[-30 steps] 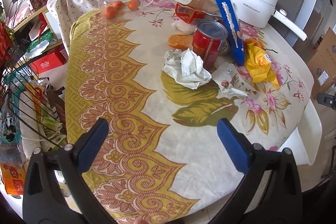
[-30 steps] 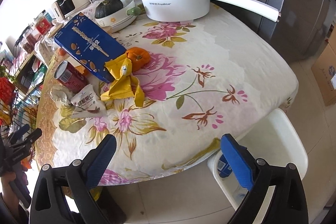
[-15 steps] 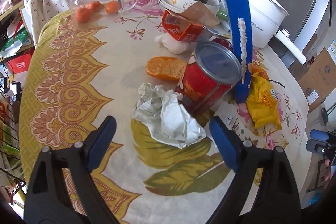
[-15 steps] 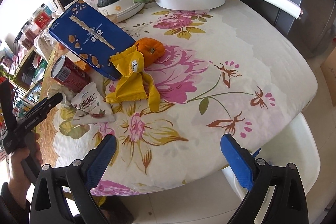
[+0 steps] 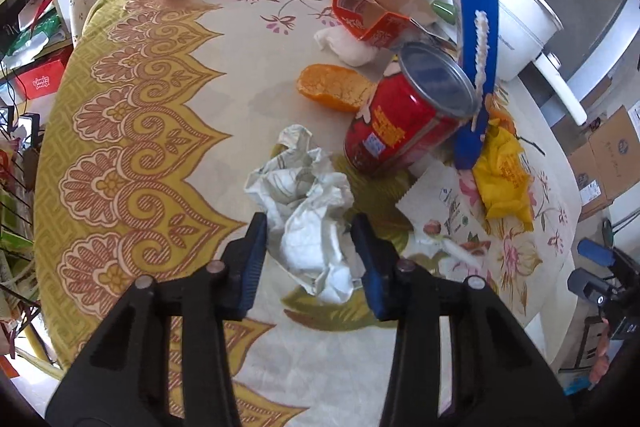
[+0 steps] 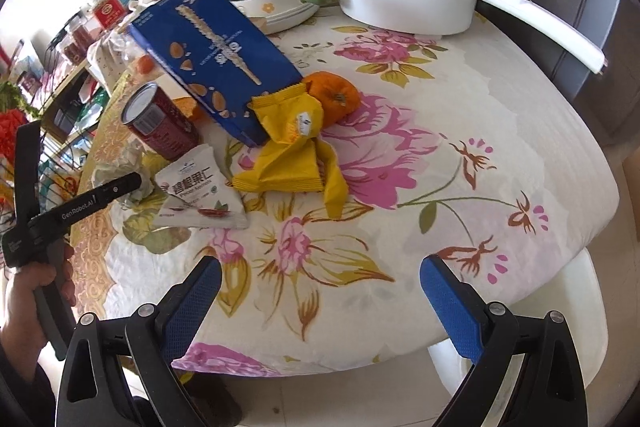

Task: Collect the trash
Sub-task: 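Lift the tissue with the left gripper while the right gripper grasps the pecan bag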

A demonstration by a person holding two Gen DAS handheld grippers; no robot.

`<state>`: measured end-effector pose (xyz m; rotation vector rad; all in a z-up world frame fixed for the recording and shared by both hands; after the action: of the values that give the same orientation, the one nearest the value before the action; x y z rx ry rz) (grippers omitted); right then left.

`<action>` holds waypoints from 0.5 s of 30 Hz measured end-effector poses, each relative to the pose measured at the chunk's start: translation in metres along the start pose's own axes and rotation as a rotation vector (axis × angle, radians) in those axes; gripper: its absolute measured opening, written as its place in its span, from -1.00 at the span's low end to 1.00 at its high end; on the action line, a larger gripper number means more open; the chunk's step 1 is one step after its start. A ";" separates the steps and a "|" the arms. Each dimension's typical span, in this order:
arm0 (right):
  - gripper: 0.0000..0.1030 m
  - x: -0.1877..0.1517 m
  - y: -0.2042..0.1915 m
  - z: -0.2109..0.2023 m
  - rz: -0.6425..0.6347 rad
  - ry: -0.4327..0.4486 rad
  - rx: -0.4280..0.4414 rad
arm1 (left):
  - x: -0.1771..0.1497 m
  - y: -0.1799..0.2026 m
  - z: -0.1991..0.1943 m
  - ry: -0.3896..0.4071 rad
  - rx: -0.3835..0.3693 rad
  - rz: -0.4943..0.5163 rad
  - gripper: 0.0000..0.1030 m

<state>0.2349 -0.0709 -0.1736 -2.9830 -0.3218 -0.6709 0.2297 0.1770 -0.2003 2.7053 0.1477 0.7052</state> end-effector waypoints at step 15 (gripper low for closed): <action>0.95 0.033 -0.112 0.024 -0.193 0.084 0.132 | -0.034 -0.023 -0.046 -0.011 0.033 0.022 -0.15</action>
<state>0.2502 0.0470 -0.1791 -2.8132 -0.6276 -0.7576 0.1770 0.2060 -0.1865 2.7460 0.1283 0.7004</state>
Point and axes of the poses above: each gripper's, at about its wrist camera, not at the fingertips, and z roughly the way its jaws point, y to its right, x to its top, the point moved 6 cm from there along z, roughly the way its jaws point, and after that the axes turned 9 degrees about -x, right-handed, at the moved point
